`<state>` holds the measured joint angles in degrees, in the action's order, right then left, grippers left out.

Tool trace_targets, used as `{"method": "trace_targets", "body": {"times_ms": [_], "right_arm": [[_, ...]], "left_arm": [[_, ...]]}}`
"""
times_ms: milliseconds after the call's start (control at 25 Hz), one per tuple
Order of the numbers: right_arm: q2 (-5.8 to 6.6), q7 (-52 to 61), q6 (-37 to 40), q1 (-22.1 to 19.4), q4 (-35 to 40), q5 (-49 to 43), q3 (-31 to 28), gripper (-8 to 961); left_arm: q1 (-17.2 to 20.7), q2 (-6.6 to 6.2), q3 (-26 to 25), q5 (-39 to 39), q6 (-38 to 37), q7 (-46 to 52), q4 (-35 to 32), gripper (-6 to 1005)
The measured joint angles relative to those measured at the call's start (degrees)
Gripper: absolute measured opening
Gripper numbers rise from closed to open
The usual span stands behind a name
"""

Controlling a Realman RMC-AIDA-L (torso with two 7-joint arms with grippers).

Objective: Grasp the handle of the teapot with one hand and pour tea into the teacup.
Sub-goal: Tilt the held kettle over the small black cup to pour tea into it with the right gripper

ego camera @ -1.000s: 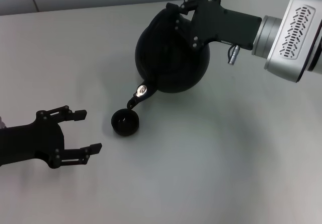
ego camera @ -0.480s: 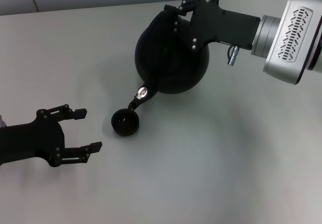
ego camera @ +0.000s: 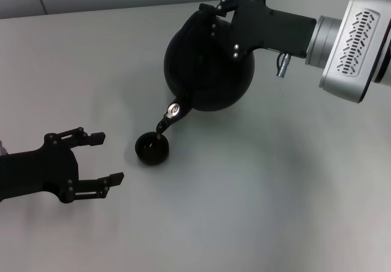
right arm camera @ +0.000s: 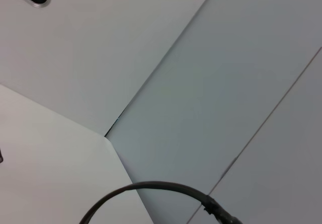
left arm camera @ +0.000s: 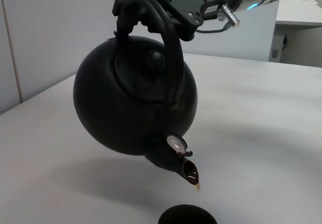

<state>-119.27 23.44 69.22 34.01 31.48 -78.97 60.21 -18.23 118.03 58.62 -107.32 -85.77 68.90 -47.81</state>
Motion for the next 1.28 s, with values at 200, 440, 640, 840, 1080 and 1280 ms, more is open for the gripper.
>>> {"method": "trace_targets", "body": {"times_ms": [200,440,640,840,1080,1280], "right_arm": [[0.00,-0.4,-0.4,0.1,0.3,-0.2,0.1,87],[0.00,-1.3,-0.6,0.2,0.4,-0.2,0.2,87],[0.00,-2.6,-0.6,0.3,0.6,-0.2,0.3,88],[-0.01,-2.9,-0.6,0.2,1.3,-0.2,1.5,88],[-0.06,-3.0,-0.7,0.1,1.7,-0.3,1.6,87],[-0.08,-3.9,-0.7,0.0,1.7,-0.7,1.7,84]], "left_arm": [[0.0,0.01,0.0,0.0,0.0,0.0,0.0,863],[0.0,0.03,0.0,0.0,0.0,0.0,0.0,863],[0.0,0.11,0.0,0.0,0.0,0.0,0.0,863],[0.0,0.17,0.0,0.0,0.1,0.0,0.1,863],[0.0,0.25,0.1,0.0,0.4,0.0,0.1,863],[0.1,0.34,0.3,0.1,0.6,0.0,0.1,863]]}}
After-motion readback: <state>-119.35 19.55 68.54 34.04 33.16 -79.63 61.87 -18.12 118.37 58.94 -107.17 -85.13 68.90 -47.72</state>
